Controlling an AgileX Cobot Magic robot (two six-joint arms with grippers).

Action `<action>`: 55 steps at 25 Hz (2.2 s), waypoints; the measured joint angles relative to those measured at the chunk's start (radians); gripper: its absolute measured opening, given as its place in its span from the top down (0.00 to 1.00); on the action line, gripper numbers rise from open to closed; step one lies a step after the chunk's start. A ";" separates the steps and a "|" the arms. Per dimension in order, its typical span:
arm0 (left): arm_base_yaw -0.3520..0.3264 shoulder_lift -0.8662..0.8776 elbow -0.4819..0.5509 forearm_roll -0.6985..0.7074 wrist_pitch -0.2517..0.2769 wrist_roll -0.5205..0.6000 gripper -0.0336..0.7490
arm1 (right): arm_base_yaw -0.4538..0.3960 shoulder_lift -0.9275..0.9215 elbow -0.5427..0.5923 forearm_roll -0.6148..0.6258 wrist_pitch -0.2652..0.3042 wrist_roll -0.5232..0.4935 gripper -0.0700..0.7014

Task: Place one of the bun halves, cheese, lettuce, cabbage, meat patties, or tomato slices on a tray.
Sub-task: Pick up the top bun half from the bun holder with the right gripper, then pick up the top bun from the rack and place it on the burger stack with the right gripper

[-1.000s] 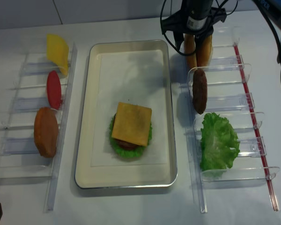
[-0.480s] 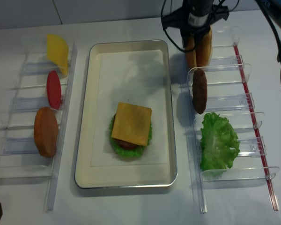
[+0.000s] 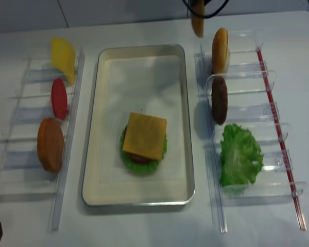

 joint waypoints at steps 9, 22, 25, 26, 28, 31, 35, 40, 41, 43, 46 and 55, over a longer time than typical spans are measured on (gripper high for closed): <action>0.000 0.000 0.000 0.000 0.000 0.000 0.74 | 0.000 -0.119 0.069 0.313 0.005 -0.226 0.60; 0.000 0.000 0.000 0.000 0.000 0.002 0.74 | 0.000 -0.485 0.752 0.711 -0.131 -0.677 0.60; 0.000 0.000 0.000 0.000 0.000 0.002 0.74 | -0.002 -0.532 0.906 0.926 -0.147 -0.855 0.60; 0.000 0.000 0.000 0.000 0.000 0.002 0.74 | -0.002 -0.540 0.951 0.983 -0.147 -0.913 0.60; 0.000 0.000 0.000 0.000 0.000 0.002 0.74 | -0.002 -0.543 1.032 1.104 -0.140 -1.004 0.60; 0.000 0.000 0.000 0.000 0.000 0.002 0.74 | -0.002 -0.543 1.127 1.233 -0.147 -1.109 0.60; 0.000 0.000 0.000 0.000 0.000 0.002 0.74 | -0.002 -0.531 1.235 1.355 -0.184 -1.178 0.60; 0.000 0.000 0.000 0.000 0.000 0.002 0.74 | -0.002 -0.458 1.297 1.447 -0.166 -1.198 0.60; 0.000 0.000 0.000 0.000 0.000 0.002 0.74 | -0.002 -0.440 1.305 1.481 -0.153 -1.200 0.60; 0.000 0.000 0.000 0.000 0.000 0.002 0.74 | -0.002 -0.410 1.308 1.519 -0.123 -1.214 0.60; 0.000 0.000 0.000 0.000 0.000 0.002 0.74 | -0.002 -0.377 1.308 1.540 -0.108 -1.220 0.60; 0.000 0.000 0.000 0.000 0.000 0.002 0.74 | -0.002 -0.358 1.309 1.546 -0.183 -1.225 0.60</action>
